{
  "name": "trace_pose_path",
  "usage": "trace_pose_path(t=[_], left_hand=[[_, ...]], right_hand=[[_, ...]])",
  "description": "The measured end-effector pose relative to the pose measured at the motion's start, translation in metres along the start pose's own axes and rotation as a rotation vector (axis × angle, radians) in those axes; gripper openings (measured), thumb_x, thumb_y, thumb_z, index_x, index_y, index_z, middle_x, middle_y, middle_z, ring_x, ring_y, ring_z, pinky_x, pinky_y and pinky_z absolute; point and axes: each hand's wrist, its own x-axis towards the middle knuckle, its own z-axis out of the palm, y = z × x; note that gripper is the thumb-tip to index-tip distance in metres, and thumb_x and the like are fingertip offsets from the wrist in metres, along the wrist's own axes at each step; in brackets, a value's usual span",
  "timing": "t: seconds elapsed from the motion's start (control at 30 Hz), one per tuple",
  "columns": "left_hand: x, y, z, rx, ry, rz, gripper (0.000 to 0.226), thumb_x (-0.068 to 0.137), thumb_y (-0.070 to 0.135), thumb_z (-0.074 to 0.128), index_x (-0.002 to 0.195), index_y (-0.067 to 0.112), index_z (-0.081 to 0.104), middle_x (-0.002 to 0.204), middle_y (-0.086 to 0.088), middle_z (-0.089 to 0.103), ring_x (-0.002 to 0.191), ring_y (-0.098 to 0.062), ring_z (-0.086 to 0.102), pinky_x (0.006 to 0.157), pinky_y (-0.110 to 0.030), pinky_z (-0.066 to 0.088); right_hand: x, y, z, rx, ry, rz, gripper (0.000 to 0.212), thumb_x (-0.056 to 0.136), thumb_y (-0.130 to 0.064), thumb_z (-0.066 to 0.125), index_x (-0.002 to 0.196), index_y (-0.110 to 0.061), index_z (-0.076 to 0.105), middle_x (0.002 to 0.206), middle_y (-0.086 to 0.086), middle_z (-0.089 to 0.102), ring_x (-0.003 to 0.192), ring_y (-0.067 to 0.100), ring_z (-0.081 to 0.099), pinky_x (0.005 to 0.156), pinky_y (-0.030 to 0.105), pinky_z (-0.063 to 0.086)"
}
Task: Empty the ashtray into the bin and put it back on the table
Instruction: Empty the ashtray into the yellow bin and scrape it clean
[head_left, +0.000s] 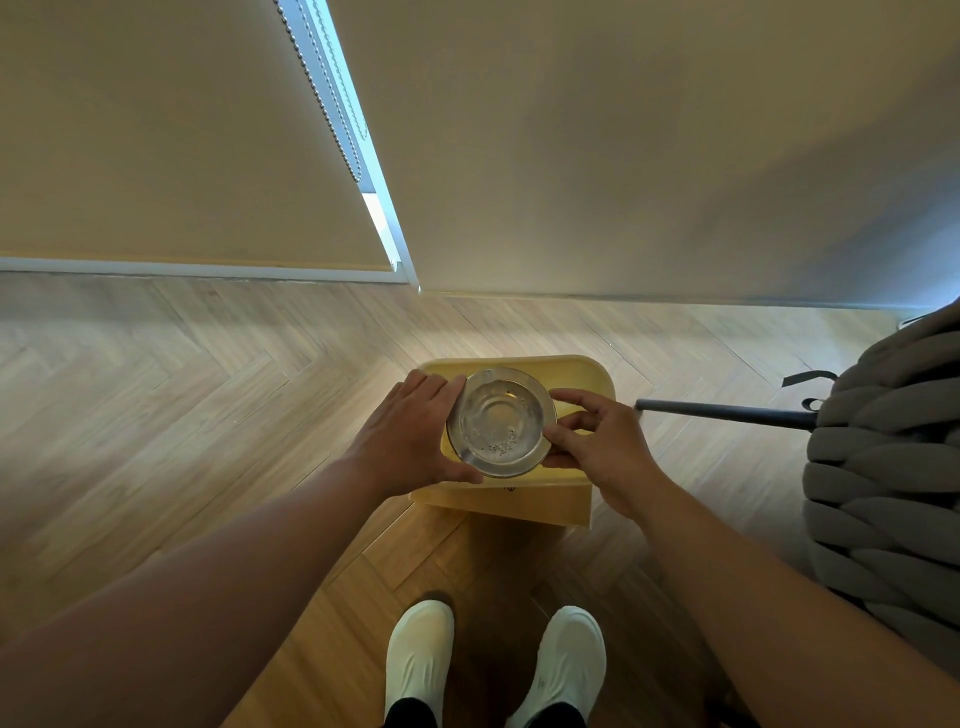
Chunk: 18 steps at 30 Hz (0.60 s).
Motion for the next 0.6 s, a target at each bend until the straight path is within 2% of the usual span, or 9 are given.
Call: trace_pose_path(t=[0.1,0.2,0.37,0.43,0.5,0.6], left_hand=[[0.0004,0.0000,0.0000,0.004,-0.001,0.002,0.115,0.053,0.073,0.074,0.142,0.011,0.036,0.124,-0.001,0.052,0.114,-0.018,0.041,0.098,-0.033,0.040],[0.0008,-0.0006,0.0001,0.004,-0.006,-0.004,0.115,0.053,0.073,0.074,0.143,0.011,0.035,0.125,-0.001,0.052,0.115,-0.017,0.040,0.098,-0.033,0.040],[0.0007,-0.0016,-0.0003,0.022,-0.006,-0.003,0.114,0.053,0.074,0.073,0.142,0.013,0.036,0.123,-0.001,0.053,0.114,-0.018,0.042,0.097,-0.034,0.042],[0.0008,-0.0016,-0.0003,0.029,-0.012,0.000,0.114,0.053,0.074,0.073,0.142,0.012,0.036,0.123,-0.001,0.053,0.113,-0.019,0.042,0.097,-0.035,0.043],[0.0009,-0.0009,0.0002,0.028,-0.014,0.001,0.114,0.054,0.073,0.074,0.142,0.012,0.035,0.123,-0.001,0.053,0.113,-0.018,0.041,0.097,-0.035,0.042],[0.0006,-0.0003,0.0012,0.024,-0.015,0.001,0.114,0.054,0.071,0.076,0.142,0.011,0.035,0.124,-0.002,0.053,0.114,-0.019,0.042,0.097,-0.035,0.042]], right_hand=[[0.0012,-0.0025,-0.0012,-0.164,-0.035,-0.099,0.059,0.086,-0.005,0.073,0.138,-0.028,0.054,0.090,0.006,0.072,0.068,0.019,0.075,0.062,0.027,0.062],[0.0012,-0.0050,-0.0031,-0.294,-0.102,-0.177,0.066,0.088,-0.014,0.073,0.145,-0.029,0.046,0.091,0.004,0.070,0.071,0.020,0.074,0.068,0.033,0.063],[0.0015,-0.0026,-0.0061,-0.634,-0.189,-0.275,0.106,0.066,-0.040,0.089,0.153,-0.027,0.029,0.103,-0.003,0.062,0.083,0.015,0.065,0.074,0.025,0.058],[0.0031,-0.0002,-0.0051,-0.697,-0.222,-0.289,0.120,0.060,-0.040,0.092,0.155,-0.028,0.020,0.107,-0.009,0.060,0.084,0.011,0.061,0.076,0.026,0.056],[0.0051,0.0020,-0.0038,-0.746,-0.234,-0.322,0.125,0.059,-0.038,0.093,0.155,-0.027,0.015,0.116,-0.006,0.061,0.089,0.007,0.059,0.077,0.023,0.053],[0.0063,0.0025,-0.0015,-0.787,-0.216,-0.343,0.126,0.060,-0.035,0.094,0.155,-0.026,0.012,0.131,-0.001,0.062,0.101,0.014,0.064,0.086,0.031,0.056]])
